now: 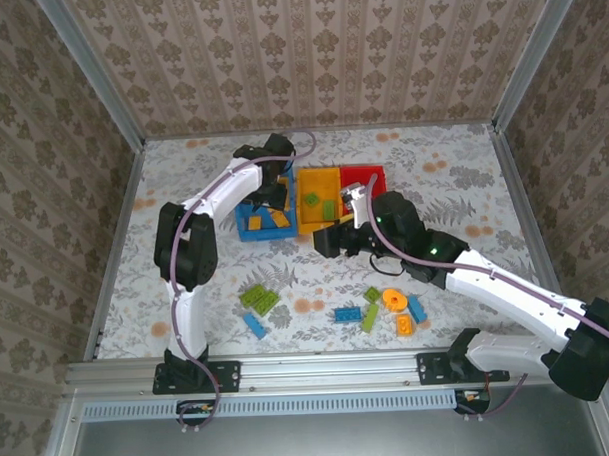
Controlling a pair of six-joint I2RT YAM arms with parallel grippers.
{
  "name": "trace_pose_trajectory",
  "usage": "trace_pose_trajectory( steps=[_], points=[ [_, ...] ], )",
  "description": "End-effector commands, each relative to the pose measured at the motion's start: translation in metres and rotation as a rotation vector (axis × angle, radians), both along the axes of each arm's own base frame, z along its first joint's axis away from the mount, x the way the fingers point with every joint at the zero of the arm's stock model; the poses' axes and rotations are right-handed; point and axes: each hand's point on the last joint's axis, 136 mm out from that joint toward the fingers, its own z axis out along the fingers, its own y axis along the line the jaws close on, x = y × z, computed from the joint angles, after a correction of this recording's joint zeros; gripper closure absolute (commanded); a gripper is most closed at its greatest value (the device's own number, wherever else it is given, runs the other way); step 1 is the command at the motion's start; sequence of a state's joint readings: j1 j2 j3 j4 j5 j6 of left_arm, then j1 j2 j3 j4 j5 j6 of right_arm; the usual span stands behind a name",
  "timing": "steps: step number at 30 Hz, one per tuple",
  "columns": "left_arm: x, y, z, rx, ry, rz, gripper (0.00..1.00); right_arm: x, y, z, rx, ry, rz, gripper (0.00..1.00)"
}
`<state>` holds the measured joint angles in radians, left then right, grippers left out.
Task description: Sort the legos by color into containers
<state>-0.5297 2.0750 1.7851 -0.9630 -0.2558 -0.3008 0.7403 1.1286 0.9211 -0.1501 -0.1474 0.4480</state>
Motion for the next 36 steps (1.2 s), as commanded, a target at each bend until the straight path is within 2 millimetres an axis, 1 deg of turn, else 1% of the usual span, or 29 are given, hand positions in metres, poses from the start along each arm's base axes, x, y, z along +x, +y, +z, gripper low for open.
trace_pose_trajectory(
  steps=[1,3,5,8,9,10,11,12,14,15,17,20,22,24,28,31,34,36],
  points=[
    [-0.004,-0.005,0.023,-0.018,-0.045,-0.008,0.37,0.000,-0.020,0.002,-0.040,-0.006,-0.076,0.18],
    [-0.006,-0.009,0.039,-0.027,-0.079,-0.017,0.36,0.002,-0.033,-0.001,-0.069,0.008,-0.131,0.18],
    [-0.010,-0.012,0.056,-0.045,-0.114,-0.014,0.35,0.004,-0.051,-0.010,-0.112,0.044,-0.207,0.19],
    [-0.023,-0.019,0.087,-0.110,-0.177,-0.009,0.32,0.004,-0.088,-0.035,-0.194,0.181,-0.360,0.22],
    [-0.030,-0.022,0.096,-0.143,-0.196,-0.016,0.31,-0.002,-0.101,-0.048,-0.229,0.254,-0.399,0.24],
    [-0.037,-0.026,0.104,-0.172,-0.213,-0.030,0.31,-0.006,-0.108,-0.056,-0.251,0.303,-0.426,0.25],
    [-0.047,-0.031,0.113,-0.212,-0.231,-0.051,0.30,-0.013,-0.116,-0.065,-0.281,0.355,-0.446,0.26],
    [-0.057,-0.036,0.118,-0.242,-0.244,-0.073,0.29,-0.019,-0.123,-0.071,-0.307,0.394,-0.462,0.26],
    [-0.082,-0.048,0.128,-0.318,-0.257,-0.144,0.28,-0.036,-0.139,-0.083,-0.380,0.476,-0.496,0.29],
    [-0.096,-0.053,0.128,-0.337,-0.253,-0.177,0.27,-0.045,-0.147,-0.089,-0.421,0.520,-0.514,0.29],
    [-0.124,-0.060,0.129,-0.382,-0.241,-0.245,0.27,-0.071,-0.170,-0.103,-0.539,0.649,-0.569,0.30],
    [-0.160,-0.069,0.121,-0.445,-0.184,-0.317,0.27,-0.109,-0.194,-0.125,-0.686,0.842,-0.617,0.31],
    [-0.176,-0.070,0.116,-0.457,-0.165,-0.350,0.27,-0.127,-0.202,-0.137,-0.732,0.924,-0.638,0.31],
    [-0.187,-0.073,0.112,-0.481,-0.144,-0.374,0.27,-0.134,-0.205,-0.148,-0.738,0.955,-0.656,0.31],
    [-0.194,-0.079,0.109,-0.506,-0.119,-0.402,0.28,-0.131,-0.200,-0.172,-0.698,0.992,-0.665,0.32],
    [-0.193,-0.082,0.110,-0.511,-0.125,-0.418,0.28,-0.127,-0.197,-0.186,-0.703,1.021,-0.660,0.35],
    [-0.192,-0.085,0.113,-0.517,-0.130,-0.424,0.29,-0.124,-0.203,-0.194,-0.720,1.032,-0.683,0.38],
    [-0.191,-0.087,0.115,-0.526,-0.134,-0.427,0.29,-0.122,-0.207,-0.198,-0.724,1.038,-0.692,0.42]
  ],
)
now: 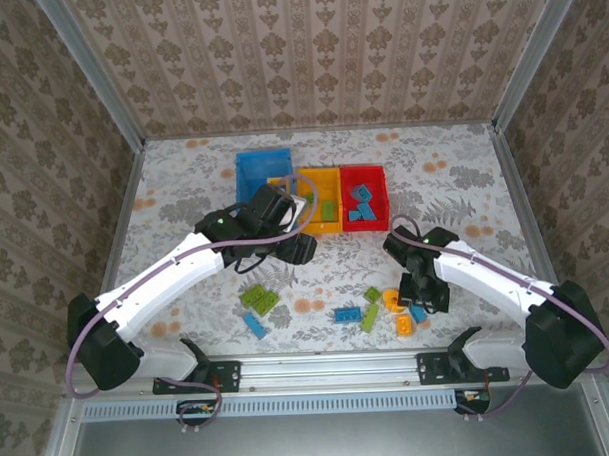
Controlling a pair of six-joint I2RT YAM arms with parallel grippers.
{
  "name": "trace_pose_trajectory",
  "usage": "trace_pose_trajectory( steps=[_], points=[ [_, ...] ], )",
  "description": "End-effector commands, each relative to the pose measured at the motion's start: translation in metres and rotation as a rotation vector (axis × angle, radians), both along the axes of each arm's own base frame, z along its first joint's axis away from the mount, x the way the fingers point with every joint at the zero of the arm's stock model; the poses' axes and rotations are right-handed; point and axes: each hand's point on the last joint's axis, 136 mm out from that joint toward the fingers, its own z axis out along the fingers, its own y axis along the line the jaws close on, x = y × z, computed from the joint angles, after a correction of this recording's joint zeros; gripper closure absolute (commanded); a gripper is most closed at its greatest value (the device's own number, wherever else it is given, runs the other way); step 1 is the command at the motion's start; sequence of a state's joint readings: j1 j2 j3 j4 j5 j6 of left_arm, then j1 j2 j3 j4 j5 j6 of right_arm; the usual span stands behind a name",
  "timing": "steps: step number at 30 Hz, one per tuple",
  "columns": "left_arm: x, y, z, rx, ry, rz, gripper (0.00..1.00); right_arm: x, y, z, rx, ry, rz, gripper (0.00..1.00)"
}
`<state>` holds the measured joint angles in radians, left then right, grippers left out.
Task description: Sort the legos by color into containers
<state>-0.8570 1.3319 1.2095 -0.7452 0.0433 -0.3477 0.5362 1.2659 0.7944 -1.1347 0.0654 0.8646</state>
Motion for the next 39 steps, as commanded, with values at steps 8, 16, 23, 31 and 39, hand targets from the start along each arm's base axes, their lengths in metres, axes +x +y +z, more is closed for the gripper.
trace_pose_trajectory(
  steps=[8,16,23,31,39],
  points=[
    [-0.001,-0.013,0.015,-0.061,-0.013,-0.026,0.29,-0.001,0.006,-0.014,0.057,0.039,-0.009,0.48],
    [0.004,-0.020,0.015,-0.063,-0.016,-0.023,0.29,-0.016,0.003,-0.022,0.061,0.087,-0.009,0.47],
    [0.008,-0.025,0.021,-0.064,-0.030,-0.029,0.30,-0.003,-0.001,-0.027,0.045,0.078,-0.020,0.48],
    [0.007,-0.025,0.023,-0.066,-0.033,-0.036,0.30,0.021,-0.007,-0.037,0.052,0.074,-0.069,0.52],
    [0.009,-0.030,0.028,-0.083,-0.039,-0.042,0.29,0.044,-0.007,-0.048,0.109,0.056,-0.104,0.52]
  ],
)
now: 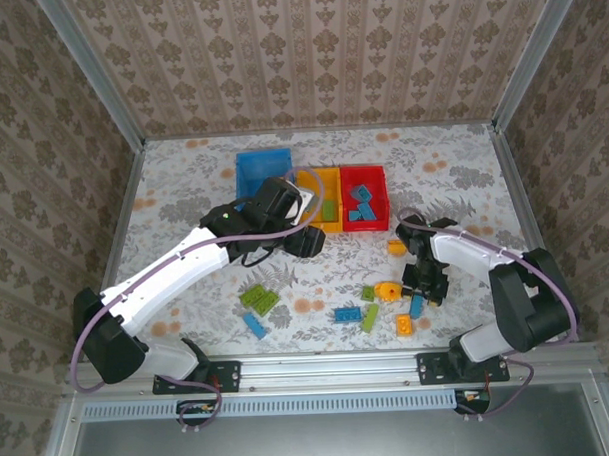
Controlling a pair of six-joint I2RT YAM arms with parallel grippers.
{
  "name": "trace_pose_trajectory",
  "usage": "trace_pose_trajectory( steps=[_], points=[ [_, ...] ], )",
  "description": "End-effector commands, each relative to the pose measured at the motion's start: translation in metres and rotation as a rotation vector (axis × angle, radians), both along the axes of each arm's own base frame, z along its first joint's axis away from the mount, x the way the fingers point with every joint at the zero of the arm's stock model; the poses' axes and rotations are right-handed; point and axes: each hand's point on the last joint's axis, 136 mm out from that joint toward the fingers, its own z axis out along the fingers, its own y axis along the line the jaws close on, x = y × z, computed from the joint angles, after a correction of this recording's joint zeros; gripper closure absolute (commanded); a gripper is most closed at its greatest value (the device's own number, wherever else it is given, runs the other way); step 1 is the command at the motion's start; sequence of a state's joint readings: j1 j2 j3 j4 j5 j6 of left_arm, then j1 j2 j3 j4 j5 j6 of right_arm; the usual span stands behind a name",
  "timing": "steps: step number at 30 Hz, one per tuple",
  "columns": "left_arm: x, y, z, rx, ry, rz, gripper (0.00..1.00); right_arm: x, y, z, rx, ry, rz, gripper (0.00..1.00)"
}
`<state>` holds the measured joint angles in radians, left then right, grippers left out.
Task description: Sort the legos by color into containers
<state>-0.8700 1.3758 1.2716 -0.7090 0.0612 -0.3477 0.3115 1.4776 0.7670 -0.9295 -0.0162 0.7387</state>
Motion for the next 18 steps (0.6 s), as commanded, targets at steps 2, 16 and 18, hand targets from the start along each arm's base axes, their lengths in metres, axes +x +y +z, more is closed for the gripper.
trace_pose_trajectory(
  steps=[2,16,18],
  points=[
    [0.001,-0.010,0.012,-0.030,-0.014,-0.017,0.30,0.016,0.005,-0.007,0.043,-0.032,-0.011,0.51],
    [-0.007,-0.022,0.020,-0.099,-0.001,-0.075,0.30,0.024,0.007,0.006,0.063,-0.124,-0.074,0.74],
    [-0.012,-0.033,0.028,-0.152,-0.001,-0.111,0.30,0.033,0.004,0.019,0.042,-0.169,-0.065,0.81]
  ],
)
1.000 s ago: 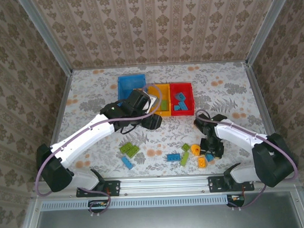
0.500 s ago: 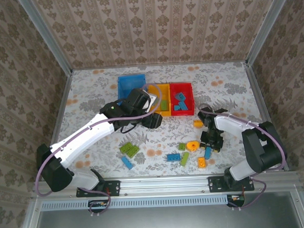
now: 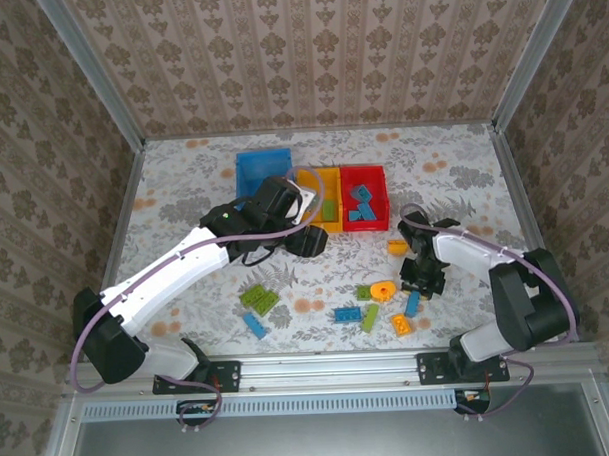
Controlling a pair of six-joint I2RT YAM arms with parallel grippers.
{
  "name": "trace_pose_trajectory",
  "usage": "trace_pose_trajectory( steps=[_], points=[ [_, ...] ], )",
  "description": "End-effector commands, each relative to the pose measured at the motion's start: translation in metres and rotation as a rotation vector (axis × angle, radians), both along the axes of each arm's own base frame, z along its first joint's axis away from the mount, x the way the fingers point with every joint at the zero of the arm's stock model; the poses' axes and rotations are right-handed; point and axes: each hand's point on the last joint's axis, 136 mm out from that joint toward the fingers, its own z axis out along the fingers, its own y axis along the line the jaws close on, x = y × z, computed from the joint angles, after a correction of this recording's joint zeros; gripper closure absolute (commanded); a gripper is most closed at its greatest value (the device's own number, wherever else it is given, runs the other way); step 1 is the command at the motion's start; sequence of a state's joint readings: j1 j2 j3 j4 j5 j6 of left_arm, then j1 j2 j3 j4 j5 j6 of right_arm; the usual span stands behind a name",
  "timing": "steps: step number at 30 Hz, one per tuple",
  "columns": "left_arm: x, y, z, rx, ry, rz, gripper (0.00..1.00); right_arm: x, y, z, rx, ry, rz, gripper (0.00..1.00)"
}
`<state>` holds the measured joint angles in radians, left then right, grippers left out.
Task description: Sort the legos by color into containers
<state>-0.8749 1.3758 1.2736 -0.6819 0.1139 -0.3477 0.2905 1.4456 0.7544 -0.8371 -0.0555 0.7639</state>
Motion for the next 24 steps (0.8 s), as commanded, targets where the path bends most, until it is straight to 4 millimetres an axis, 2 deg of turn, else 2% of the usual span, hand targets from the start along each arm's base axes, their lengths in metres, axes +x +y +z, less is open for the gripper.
trace_pose_trajectory(
  steps=[1,5,8,11,14,17,20,24],
  points=[
    [-0.008,-0.026,0.028,-0.126,-0.019,-0.085,0.30,0.020,-0.006,0.029,-0.029,-0.114,-0.014,0.83],
    [-0.002,-0.033,0.048,-0.184,-0.051,-0.074,0.30,0.055,-0.005,0.072,-0.047,-0.256,0.022,0.88],
    [0.006,-0.036,0.061,-0.205,-0.083,-0.044,0.30,0.093,0.009,0.105,-0.043,-0.370,0.082,0.90],
    [0.015,-0.036,0.069,-0.216,-0.110,-0.011,0.30,0.135,0.028,0.123,-0.042,-0.432,0.142,0.91],
    [0.025,-0.038,0.077,-0.230,-0.140,0.021,0.30,0.176,0.040,0.132,-0.070,-0.472,0.186,0.91],
    [0.034,-0.038,0.083,-0.241,-0.157,0.051,0.30,0.211,0.046,0.127,-0.113,-0.497,0.208,0.91],
    [0.039,-0.040,0.084,-0.239,-0.162,0.060,0.30,0.241,0.049,0.123,-0.172,-0.525,0.235,0.91],
    [0.039,-0.037,0.082,-0.230,-0.159,0.069,0.30,0.268,0.048,0.117,-0.255,-0.519,0.274,0.90]
  ],
)
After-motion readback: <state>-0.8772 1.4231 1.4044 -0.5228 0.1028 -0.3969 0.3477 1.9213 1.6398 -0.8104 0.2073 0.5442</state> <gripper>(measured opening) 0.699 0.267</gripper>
